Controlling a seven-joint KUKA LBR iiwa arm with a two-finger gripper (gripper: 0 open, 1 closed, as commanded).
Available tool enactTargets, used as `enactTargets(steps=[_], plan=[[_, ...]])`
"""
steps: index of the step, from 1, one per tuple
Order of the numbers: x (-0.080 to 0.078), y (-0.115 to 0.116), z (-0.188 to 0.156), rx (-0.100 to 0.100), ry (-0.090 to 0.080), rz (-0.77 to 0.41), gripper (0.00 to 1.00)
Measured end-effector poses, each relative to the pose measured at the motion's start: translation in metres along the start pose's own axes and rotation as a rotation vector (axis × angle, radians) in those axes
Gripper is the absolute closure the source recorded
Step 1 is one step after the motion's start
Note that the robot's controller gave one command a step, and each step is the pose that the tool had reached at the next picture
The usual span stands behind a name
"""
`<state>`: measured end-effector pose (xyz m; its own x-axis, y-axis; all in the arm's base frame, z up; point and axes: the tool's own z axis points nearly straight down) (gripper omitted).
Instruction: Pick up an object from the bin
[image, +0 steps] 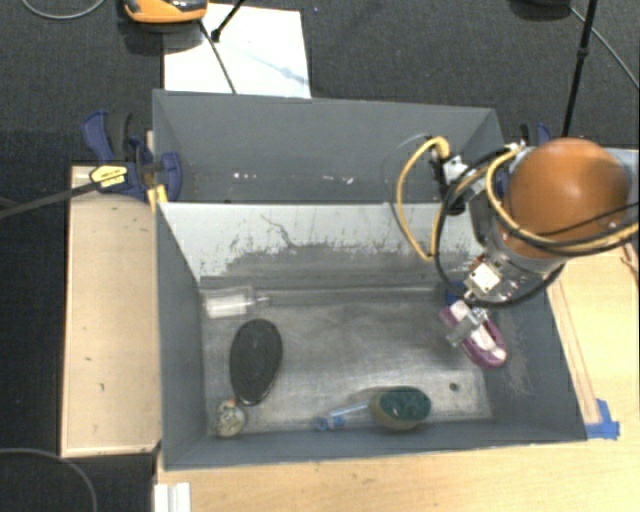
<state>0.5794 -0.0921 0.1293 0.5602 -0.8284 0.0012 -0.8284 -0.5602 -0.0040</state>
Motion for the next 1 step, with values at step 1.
enactTargets(steps=[1], plan=[[-0.0001, -0.0011, -0.046, 0.0, 0.0, 0.011, 1.0]])
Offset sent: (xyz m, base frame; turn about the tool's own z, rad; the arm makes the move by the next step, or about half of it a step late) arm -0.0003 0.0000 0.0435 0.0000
